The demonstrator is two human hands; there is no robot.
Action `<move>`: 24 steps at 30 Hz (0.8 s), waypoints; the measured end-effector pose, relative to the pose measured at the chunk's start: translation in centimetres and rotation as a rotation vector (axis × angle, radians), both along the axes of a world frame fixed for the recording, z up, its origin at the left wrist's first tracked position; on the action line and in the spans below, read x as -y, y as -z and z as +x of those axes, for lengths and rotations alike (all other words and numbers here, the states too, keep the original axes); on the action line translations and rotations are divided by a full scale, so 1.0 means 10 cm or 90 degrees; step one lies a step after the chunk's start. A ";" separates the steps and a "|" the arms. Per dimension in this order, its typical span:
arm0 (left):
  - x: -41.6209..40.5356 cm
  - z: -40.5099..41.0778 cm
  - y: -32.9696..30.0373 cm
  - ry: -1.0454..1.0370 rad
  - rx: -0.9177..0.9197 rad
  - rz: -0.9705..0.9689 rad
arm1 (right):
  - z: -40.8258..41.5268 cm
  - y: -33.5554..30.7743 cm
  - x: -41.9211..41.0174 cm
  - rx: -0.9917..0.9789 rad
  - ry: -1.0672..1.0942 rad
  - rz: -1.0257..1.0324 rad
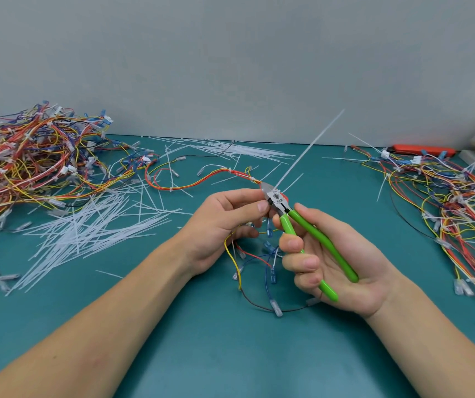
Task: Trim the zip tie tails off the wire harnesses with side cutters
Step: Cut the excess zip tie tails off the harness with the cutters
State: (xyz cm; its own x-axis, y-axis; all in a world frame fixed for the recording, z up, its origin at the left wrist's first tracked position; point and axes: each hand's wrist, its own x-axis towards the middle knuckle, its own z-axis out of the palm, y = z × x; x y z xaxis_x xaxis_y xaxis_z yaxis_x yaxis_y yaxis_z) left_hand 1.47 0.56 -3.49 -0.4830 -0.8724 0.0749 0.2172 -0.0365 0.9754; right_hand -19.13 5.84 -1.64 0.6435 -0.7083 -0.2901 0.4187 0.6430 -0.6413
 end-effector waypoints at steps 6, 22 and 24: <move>0.00 -0.02 0.01 -0.021 0.011 0.001 | 0.01 0.03 0.01 0.023 -0.024 0.007; 0.02 0.01 0.02 -0.027 -0.032 0.044 | 0.04 -0.01 -0.01 -0.044 0.001 0.002; 0.02 0.01 0.02 -0.023 -0.033 0.045 | 0.05 -0.04 -0.01 -0.047 0.007 0.003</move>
State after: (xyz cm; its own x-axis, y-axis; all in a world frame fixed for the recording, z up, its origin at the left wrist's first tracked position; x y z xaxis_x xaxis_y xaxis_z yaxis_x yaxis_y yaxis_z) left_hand 1.57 0.33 -3.65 -0.4480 -0.8933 0.0364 0.2690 -0.0959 0.9583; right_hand -18.62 5.97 -1.26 0.6121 -0.7141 -0.3398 0.3773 0.6414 -0.6680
